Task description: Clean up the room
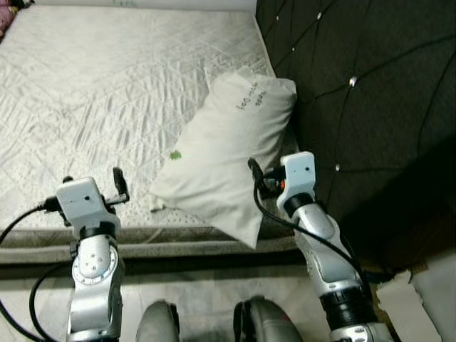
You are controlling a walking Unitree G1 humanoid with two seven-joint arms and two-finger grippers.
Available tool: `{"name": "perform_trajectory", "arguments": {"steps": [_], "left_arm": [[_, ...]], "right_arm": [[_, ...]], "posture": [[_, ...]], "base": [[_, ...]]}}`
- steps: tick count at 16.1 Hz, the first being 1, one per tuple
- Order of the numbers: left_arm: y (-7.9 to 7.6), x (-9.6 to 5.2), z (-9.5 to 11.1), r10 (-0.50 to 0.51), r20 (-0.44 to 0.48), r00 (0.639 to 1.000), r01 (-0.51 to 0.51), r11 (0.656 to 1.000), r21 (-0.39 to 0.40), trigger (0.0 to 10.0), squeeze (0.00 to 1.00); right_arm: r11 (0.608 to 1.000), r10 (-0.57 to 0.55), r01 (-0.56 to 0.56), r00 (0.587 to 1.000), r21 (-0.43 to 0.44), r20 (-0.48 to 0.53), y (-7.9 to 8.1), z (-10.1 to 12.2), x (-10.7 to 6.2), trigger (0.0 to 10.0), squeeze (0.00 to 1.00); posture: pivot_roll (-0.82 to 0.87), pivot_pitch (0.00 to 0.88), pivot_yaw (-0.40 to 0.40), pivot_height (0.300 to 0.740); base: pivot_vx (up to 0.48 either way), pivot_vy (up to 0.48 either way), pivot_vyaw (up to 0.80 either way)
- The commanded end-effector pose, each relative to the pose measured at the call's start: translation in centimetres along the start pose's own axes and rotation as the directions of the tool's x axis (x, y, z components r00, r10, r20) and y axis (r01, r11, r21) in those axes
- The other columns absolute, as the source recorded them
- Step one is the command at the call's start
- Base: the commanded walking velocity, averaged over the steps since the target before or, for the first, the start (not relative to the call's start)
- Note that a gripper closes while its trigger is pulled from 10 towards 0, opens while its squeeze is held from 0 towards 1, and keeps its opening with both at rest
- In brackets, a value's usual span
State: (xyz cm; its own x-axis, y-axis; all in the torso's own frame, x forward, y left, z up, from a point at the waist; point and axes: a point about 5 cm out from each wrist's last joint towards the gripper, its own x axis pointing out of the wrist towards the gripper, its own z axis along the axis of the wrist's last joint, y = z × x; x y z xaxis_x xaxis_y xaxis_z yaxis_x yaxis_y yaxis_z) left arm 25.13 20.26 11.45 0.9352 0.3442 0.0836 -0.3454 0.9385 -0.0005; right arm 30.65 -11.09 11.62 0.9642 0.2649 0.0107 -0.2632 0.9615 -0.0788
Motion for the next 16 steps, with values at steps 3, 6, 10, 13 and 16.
{"name": "perform_trajectory", "arguments": {"steps": [3,6,10,13,16], "left_arm": [[-0.2,0.03,-0.2,0.002,-0.002,1.0,-0.002,1.0,0.005,10.0,0.0],[-0.27,0.02,-0.09,-0.013,0.008,1.0,0.013,1.0,0.003,10.0,0.0],[-0.39,0.02,-0.14,-0.019,0.008,1.0,0.019,1.0,-0.005,10.0,0.0],[-0.45,0.03,-0.15,-0.024,0.01,1.0,0.024,1.0,-0.004,10.0,0.0],[-0.48,0.06,-0.15,-0.024,0.008,1.0,0.024,1.0,-0.005,10.0,0.0]], "right_arm": [[1.0,0.021,-0.021,1.0,-0.01,-0.002,0.13,-0.14,0.03,10.0,0.0],[1.0,0.026,-0.026,1.0,-0.011,-0.003,0.17,-0.17,0.06,10.0,0.0],[0.999,0.033,-0.033,0.999,-0.013,-0.001,0.22,-0.23,0.05,10.0,0.0],[0.999,0.038,-0.038,0.999,-0.015,0.001,0.24,-0.22,0.04,10.0,0.0],[0.999,0.04,-0.04,0.999,-0.014,0.002,0.27,-0.13,0.11,10.0,0.0]], "posture": [[0.06,0.136,-0.038,0.665],[0.06,0.133,-0.039,0.665],[0.06,0.126,-0.04,0.665],[0.06,0.125,-0.042,0.665],[0.06,0.138,-0.043,0.665]], "base": [[0.0,0.0,0.0],[0.08,0.0,0.0],[0.251,0.0,0.0],[0.257,0.0,0.0],[0.261,0.0,0.0]]}}
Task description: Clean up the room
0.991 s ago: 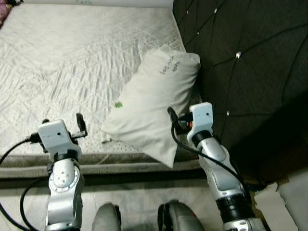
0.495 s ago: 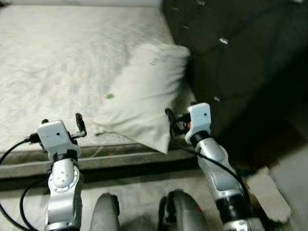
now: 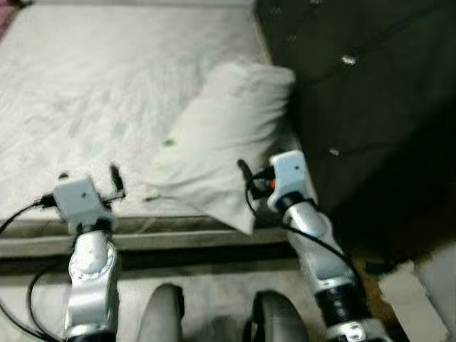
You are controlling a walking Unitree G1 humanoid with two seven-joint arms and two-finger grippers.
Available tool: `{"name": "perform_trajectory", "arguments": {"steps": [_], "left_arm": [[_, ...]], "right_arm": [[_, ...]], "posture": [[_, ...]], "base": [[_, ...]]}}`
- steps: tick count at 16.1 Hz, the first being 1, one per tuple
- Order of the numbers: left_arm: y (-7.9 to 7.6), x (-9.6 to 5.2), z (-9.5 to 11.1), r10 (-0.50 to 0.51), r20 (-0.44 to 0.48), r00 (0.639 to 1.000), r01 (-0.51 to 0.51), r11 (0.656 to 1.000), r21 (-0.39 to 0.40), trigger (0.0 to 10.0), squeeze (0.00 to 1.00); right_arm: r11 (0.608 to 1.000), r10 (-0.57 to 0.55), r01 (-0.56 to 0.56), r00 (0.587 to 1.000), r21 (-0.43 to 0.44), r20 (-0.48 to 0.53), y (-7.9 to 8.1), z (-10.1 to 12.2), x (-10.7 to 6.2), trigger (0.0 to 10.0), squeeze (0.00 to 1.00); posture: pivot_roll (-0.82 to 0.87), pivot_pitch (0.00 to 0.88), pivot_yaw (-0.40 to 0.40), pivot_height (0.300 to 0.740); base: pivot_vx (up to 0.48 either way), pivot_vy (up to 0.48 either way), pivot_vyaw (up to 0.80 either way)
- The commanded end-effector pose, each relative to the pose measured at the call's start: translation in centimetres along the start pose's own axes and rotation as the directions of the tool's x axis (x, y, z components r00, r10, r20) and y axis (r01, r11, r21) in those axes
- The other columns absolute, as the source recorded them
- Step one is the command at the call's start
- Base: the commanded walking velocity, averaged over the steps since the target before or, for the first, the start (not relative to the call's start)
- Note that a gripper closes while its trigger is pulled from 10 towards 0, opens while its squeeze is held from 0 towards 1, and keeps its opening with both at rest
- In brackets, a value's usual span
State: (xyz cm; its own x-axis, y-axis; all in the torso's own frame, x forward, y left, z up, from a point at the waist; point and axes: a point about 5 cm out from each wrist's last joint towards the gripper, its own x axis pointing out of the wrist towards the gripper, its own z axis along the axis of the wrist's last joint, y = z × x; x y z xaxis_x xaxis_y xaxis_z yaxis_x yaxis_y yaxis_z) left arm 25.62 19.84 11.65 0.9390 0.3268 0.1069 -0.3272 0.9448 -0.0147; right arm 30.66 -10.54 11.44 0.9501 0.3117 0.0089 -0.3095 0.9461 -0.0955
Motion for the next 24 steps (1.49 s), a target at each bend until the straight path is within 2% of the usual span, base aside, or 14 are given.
{"name": "perform_trajectory", "arguments": {"steps": [1,4,6,9,15,18,24], "left_arm": [[0.08,-0.3,-0.35,-0.008,-0.016,1.0,0.008,1.0,0.012,10.0,0.0],[0.0,-0.27,-0.38,-0.011,-0.016,1.0,0.011,1.0,0.001,10.0,0.0],[-0.2,-0.02,-0.35,-0.012,-0.02,1.0,0.012,1.0,-0.002,10.0,0.0],[-0.27,0.06,-0.29,-0.009,-0.019,1.0,0.009,1.0,0.0,10.0,0.0],[-0.34,0.17,-0.2,-0.005,-0.015,1.0,0.005,1.0,-0.003,10.0,0.0],[-0.26,0.12,-0.12,-0.008,-0.002,1.0,0.008,1.0,0.01,10.0,0.0],[-0.3,0.0,-0.19,-0.014,-0.002,1.0,0.014,1.0,0.003,10.0,0.0]], "right_arm": [[1.0,-0.009,0.009,1.0,0.004,0.0,-0.27,0.0,-0.06,10.0,0.0],[1.0,-0.013,0.013,1.0,0.007,-0.001,-0.31,-0.07,-0.04,10.0,0.0],[1.0,-0.014,0.014,1.0,0.005,-0.001,-0.32,0.03,0.15,10.0,0.0],[1.0,-0.007,0.007,1.0,0.001,0.002,-0.27,0.06,0.18,10.0,0.0],[1.0,0.0,0.0,1.0,0.008,0.001,-0.17,0.04,0.27,10.0,0.0],[1.0,-0.005,0.005,1.0,0.013,0.0,-0.19,-0.05,0.21,10.0,0.0],[1.0,0.013,-0.013,1.0,-0.006,0.002,-0.03,-0.08,0.16,10.0,0.0]], "posture": [[0.05,0.143,-0.042,0.665],[0.06,0.142,-0.043,0.665],[0.05,0.166,-0.04,0.665],[0.05,0.156,-0.042,0.665],[0.05,0.152,-0.041,0.595],[0.05,0.148,-0.039,0.595],[0.05,0.142,-0.042,0.595]], "base": [[0.259,0.0,0.0],[0.275,0.0,0.0],[0.0,0.0,0.0],[0.0,0.0,0.0],[0.0,0.0,0.0],[0.0,0.0,0.0],[0.321,0.0,0.0]]}}
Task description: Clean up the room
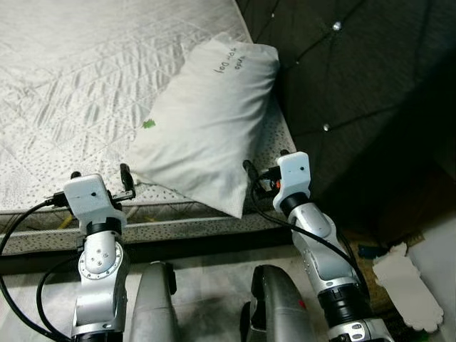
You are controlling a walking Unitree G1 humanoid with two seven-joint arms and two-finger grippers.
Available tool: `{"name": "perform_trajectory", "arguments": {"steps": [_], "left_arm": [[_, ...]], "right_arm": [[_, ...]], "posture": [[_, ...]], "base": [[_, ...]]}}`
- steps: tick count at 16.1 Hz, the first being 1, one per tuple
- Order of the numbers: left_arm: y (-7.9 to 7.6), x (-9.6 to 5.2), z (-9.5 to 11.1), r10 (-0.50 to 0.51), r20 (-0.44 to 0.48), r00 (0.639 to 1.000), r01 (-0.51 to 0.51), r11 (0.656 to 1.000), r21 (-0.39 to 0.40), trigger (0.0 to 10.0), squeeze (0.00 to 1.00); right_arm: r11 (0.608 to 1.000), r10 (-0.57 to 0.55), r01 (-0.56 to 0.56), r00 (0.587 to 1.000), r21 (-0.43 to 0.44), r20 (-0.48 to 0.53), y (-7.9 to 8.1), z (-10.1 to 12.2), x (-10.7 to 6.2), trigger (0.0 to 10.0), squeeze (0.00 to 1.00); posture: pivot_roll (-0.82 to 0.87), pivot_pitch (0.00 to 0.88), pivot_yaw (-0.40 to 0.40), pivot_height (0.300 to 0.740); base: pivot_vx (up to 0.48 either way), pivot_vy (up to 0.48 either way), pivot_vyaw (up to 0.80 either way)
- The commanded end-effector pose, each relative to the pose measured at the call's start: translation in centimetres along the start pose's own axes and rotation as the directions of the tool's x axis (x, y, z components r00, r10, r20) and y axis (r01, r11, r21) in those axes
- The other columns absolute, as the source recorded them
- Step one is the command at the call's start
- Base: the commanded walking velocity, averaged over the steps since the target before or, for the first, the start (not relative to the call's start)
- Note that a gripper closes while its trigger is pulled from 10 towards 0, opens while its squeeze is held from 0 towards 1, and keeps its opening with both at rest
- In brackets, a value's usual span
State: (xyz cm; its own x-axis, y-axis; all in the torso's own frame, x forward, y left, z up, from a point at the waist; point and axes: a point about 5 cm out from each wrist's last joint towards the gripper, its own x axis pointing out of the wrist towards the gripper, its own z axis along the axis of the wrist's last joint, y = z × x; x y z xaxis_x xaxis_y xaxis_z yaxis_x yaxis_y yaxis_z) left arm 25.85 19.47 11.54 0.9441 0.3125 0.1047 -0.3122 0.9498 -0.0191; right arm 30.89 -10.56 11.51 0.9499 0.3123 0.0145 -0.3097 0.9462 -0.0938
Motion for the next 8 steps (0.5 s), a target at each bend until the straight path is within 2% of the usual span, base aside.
{"name": "perform_trajectory", "arguments": {"steps": [1,3,7,8], "left_arm": [[0.08,-0.1,-0.06,-0.001,0.001,1.0,0.001,1.0,0.009,10.0,0.0],[-0.01,-0.09,-0.08,-0.004,-0.002,1.0,0.004,1.0,0.006,10.0,0.0],[-0.12,-0.04,-0.2,-0.007,-0.013,1.0,0.007,1.0,0.005,10.0,0.0],[-0.16,-0.03,-0.15,-0.014,-0.007,1.0,0.014,1.0,0.005,10.0,0.0]], "right_arm": [[1.0,0.023,-0.023,1.0,-0.015,0.001,0.23,-0.08,-0.07,10.0,0.0],[1.0,0.023,-0.023,1.0,-0.005,-0.003,0.26,-0.18,-0.1,10.0,0.0],[1.0,0.02,-0.02,1.0,0.002,-0.013,0.14,-0.33,-0.08,10.0,0.0],[1.0,0.02,-0.02,1.0,0.001,-0.015,0.14,-0.36,-0.06,10.0,0.0]], "posture": [[0.05,0.142,-0.042,0.595],[0.05,0.14,-0.042,0.595],[0.05,0.139,-0.043,0.595],[0.05,0.139,-0.043,0.595]], "base": [[0.33,0.0,0.8],[0.322,0.0,0.8],[0.0,0.0,0.0],[0.255,0.0,0.0]]}}
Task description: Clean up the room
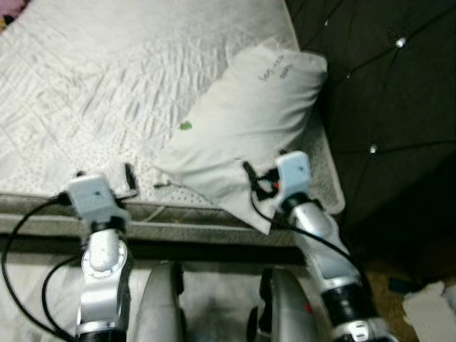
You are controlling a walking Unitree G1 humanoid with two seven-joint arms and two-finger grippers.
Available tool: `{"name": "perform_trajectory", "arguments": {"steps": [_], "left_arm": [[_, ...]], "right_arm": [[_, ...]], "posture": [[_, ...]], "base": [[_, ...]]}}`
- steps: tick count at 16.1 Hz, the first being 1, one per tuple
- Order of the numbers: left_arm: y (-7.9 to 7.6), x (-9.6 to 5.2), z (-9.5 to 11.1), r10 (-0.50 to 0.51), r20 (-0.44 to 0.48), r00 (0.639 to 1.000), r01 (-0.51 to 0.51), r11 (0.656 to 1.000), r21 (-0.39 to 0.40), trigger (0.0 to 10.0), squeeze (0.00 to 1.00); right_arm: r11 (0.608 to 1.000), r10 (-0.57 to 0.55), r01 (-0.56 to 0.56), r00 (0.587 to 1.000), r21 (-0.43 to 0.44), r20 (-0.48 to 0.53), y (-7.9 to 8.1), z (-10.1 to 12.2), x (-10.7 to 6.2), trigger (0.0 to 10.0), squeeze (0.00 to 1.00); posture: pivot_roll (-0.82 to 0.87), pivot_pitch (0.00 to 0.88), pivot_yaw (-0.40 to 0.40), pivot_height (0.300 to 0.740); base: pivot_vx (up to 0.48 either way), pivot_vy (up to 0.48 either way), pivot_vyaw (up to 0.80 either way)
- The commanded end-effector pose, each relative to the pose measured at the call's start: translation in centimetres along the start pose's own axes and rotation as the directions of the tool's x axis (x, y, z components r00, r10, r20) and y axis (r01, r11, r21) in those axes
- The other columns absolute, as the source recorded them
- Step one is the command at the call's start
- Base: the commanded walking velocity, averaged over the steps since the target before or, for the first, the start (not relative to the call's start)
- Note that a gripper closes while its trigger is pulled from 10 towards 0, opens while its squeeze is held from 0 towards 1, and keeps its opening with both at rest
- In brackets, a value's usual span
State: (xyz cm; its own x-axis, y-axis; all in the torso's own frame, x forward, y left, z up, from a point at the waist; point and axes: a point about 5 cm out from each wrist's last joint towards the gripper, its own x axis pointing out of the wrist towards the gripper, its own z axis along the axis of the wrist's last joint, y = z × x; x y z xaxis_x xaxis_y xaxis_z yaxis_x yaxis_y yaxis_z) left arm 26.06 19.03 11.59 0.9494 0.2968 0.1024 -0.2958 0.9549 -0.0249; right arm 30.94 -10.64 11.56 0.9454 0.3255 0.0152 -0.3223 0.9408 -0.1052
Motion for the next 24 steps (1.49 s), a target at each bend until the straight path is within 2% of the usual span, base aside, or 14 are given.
{"name": "perform_trajectory", "arguments": {"steps": [1,9,12,17,23,24], "left_arm": [[0.28,-0.11,-0.18,-0.006,-0.001,1.0,0.006,1.0,0.019,10.0,0.0],[0.13,0.06,-0.26,-0.017,-0.007,1.0,0.017,1.0,0.013,10.0,0.0],[-0.02,0.11,-0.47,-0.01,-0.028,1.0,0.01,1.0,-0.01,10.0,0.0],[-0.28,0.13,-0.56,-0.026,-0.034,0.999,0.026,1.0,-0.006,10.0,0.0],[-0.48,0.1,-0.78,-0.039,-0.052,0.998,0.038,0.999,-0.009,10.0,0.0],[-0.41,-0.06,-0.81,-0.035,-0.055,0.998,0.035,0.999,0.001,10.0,0.0]], "right_arm": [[1.0,0.006,-0.006,1.0,0.012,-0.018,0.25,-0.41,-0.06,10.0,0.0],[1.0,-0.013,0.014,1.0,0.028,-0.028,0.06,-0.43,0.11,10.0,0.0],[1.0,-0.013,0.013,1.0,0.022,-0.023,0.14,-0.37,0.13,10.0,0.0],[0.999,-0.023,0.023,0.999,0.027,-0.027,0.07,-0.45,0.06,10.0,0.0],[0.999,-0.027,0.028,0.999,0.03,-0.041,0.0,-0.65,0.02,10.0,0.0],[1.0,-0.005,0.007,0.998,0.024,-0.068,0.32,-1.01,0.04,10.0,0.0]], "posture": [[0.05,0.139,-0.043,0.595],[0.05,0.146,-0.04,0.595],[0.06,0.148,-0.039,0.595],[0.06,0.15,-0.036,0.595],[0.06,0.158,-0.038,0.595],[0.06,0.159,-0.037,0.595]], "base": [[0.319,0.0,0.0],[0.48,0.0,-0.1],[0.0,0.0,0.0],[0.0,0.0,0.0],[0.0,0.0,-0.73],[0.0,0.0,0.0]]}}
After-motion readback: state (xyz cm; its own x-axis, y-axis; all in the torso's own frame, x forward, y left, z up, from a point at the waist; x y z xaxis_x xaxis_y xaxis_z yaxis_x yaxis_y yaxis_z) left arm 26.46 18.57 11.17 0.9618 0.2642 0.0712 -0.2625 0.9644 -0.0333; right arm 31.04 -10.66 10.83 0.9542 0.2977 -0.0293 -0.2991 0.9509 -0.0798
